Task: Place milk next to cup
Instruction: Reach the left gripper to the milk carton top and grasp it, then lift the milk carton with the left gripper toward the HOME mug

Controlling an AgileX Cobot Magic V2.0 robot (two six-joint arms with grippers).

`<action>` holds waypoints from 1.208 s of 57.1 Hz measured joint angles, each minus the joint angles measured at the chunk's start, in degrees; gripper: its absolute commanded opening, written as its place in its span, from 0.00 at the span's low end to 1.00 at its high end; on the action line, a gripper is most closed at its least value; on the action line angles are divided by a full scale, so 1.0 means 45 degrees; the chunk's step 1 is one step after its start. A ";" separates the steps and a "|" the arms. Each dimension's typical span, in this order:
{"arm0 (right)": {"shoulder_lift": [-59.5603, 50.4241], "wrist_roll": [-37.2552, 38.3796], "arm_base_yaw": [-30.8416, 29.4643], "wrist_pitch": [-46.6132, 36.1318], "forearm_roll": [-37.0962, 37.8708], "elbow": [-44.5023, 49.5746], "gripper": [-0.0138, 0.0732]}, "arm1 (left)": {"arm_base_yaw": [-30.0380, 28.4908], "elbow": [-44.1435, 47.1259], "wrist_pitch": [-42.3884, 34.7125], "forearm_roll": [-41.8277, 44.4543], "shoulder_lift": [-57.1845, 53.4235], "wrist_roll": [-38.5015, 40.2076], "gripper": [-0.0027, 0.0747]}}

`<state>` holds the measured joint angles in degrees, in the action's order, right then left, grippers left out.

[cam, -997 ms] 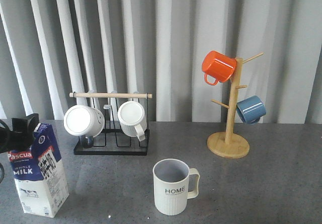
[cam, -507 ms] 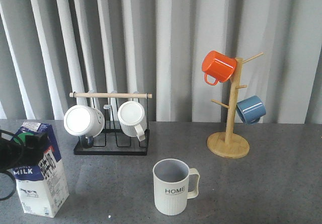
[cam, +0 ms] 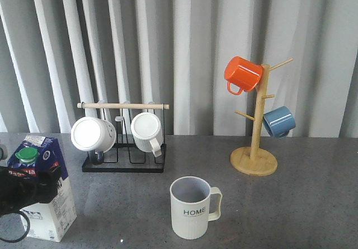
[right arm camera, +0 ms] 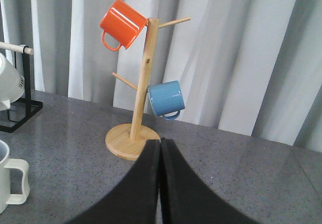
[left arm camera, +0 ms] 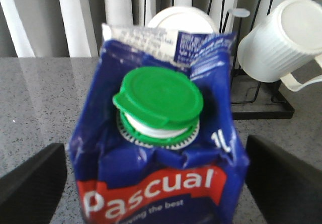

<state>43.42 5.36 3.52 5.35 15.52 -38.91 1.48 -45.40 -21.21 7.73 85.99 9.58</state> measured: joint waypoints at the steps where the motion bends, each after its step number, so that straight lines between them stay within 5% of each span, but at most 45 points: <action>1: 0.0000 0.0000 0.0000 0.0000 0.0000 0.0000 0.15 | 0.0000 0.0000 -0.0058 0.0000 0.0078 0.0012 0.83; 24: 0.0000 0.0000 0.0000 0.0000 0.0000 0.0000 0.15 | 0.0000 0.0000 -0.0739 0.0583 0.0566 0.0286 0.04; 48: 0.0000 0.0000 0.0000 0.0000 0.0000 0.0000 0.15 | 0.0000 0.0000 -0.0774 0.0544 0.0566 0.0416 0.02; 58: 0.0000 0.0000 0.0000 0.0000 0.0000 0.0000 0.15 | 0.0191 0.0038 -0.0455 -0.1559 -0.0066 0.0866 0.03; 64: 0.0000 0.0000 0.0000 0.0000 0.0000 0.0000 0.15 | 0.1013 0.0039 -0.0455 -0.4455 -0.1051 -0.1329 0.03; 69: 0.0000 0.0000 0.0000 0.0000 0.0000 0.0000 0.15 | 0.2135 0.0039 -0.1008 -0.7896 -0.1719 -0.4805 0.03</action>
<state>43.42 5.36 3.52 5.35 15.52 -38.91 11.09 -45.22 -25.74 -27.80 78.26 -12.04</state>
